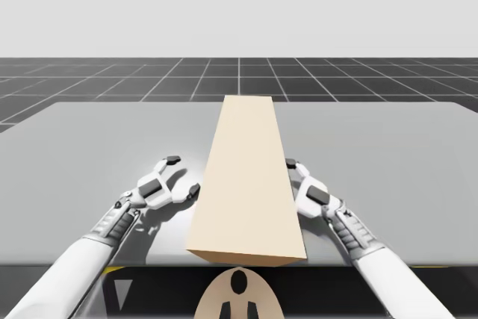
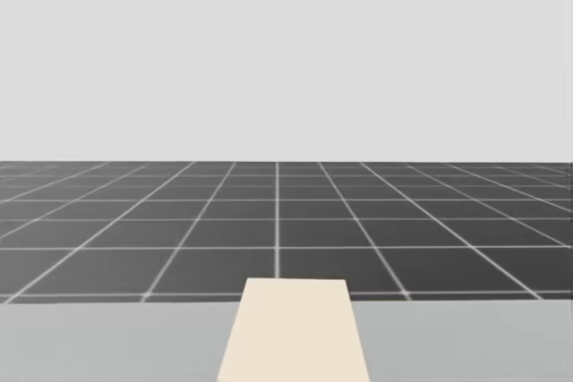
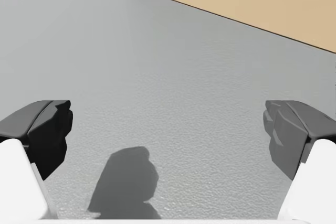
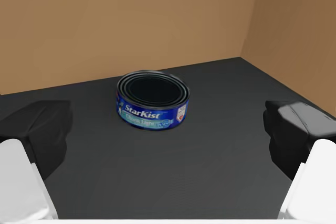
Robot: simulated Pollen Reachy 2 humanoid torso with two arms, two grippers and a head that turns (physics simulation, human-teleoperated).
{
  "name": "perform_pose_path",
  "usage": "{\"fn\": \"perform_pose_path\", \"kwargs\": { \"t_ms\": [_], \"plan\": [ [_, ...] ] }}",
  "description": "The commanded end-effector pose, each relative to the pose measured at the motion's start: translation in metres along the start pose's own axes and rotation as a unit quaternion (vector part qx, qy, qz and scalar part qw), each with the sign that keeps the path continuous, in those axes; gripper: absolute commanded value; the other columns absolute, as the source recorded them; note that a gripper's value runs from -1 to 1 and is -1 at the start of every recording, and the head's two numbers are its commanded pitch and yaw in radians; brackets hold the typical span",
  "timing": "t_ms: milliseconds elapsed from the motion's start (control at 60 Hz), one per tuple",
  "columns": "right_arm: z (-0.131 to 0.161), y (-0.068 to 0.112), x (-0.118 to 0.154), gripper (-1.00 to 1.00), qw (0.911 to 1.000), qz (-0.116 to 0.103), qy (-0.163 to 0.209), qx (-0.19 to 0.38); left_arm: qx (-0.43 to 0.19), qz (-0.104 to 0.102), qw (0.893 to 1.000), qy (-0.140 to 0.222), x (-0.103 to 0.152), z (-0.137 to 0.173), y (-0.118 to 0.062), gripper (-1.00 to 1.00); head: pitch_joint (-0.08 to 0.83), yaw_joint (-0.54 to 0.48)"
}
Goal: Retrieve the object from inside the box.
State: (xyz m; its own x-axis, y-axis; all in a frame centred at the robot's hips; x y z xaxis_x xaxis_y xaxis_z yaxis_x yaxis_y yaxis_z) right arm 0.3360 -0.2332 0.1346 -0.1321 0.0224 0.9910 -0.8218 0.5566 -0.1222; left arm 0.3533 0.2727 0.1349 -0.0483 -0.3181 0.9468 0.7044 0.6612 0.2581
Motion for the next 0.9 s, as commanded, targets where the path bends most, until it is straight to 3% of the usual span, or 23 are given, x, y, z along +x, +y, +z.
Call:
{"fn": "perform_pose_path", "kwargs": {
  "t_ms": [17, 417, 650, 900],
  "plan": [
    [-0.024, -0.004, -0.008, -1.00, 0.9993, -0.033, -0.002, 0.016, -0.003, -0.006, 1.000, 0.001, 0.000, -0.001, -0.001, -1.00, -0.007, -0.03],
    [-0.091, 0.000, -0.024, -1.00, 0.9967, -0.032, 0.042, 0.061, -0.006, -0.018, 1.000, 0.004, -0.001, 0.000, -0.004, -1.00, 0.014, -0.03],
    [-0.110, 0.001, -0.044, -1.00, 0.9949, -0.046, 0.055, 0.071, -0.007, -0.023, 1.000, 0.004, -0.001, 0.001, -0.004, -1.00, 0.028, -0.04],
    [-0.119, -0.005, -0.054, -1.00, 0.9951, -0.038, 0.066, 0.062, -0.008, -0.027, 1.000, 0.004, -0.002, 0.001, -0.004, -1.00, 0.042, -0.05]
  ]
}}
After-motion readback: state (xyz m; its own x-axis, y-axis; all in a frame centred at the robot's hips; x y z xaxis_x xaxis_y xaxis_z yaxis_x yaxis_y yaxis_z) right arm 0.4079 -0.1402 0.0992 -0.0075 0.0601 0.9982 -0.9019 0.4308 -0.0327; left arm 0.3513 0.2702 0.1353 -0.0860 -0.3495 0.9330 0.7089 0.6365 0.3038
